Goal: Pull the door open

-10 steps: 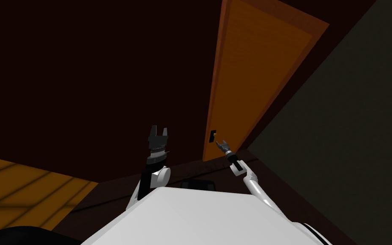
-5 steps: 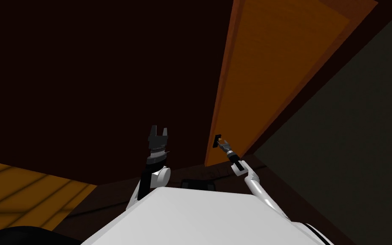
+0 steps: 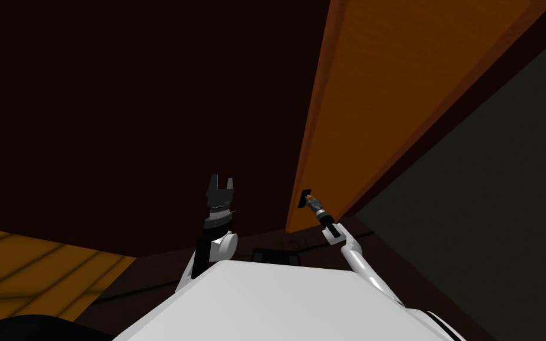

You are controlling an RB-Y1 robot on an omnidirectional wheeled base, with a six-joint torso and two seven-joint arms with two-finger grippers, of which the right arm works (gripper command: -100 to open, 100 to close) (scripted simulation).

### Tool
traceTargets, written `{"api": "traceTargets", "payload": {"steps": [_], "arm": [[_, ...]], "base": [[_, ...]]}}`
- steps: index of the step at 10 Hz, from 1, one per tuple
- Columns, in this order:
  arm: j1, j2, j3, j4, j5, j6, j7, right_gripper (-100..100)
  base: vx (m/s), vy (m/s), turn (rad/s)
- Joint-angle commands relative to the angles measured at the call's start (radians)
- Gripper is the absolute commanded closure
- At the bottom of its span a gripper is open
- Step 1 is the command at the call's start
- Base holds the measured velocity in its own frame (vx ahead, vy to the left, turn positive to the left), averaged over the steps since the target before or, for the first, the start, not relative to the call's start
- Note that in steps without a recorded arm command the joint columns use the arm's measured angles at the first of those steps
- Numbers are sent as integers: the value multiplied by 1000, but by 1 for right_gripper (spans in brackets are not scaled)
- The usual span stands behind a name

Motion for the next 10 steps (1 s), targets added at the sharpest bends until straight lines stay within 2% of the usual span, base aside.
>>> {"api": "traceTargets", "payload": {"steps": [1,3,10], "arm": [[1,1,1,-1,0,-2,-1,100],[1,1,1,-1,0,-2,-1,100],[-14,3,4,20,-78,2,-152,100]], "base": [[-15,-5,-1],[-4,-1,-2],[-41,-41,70]]}}
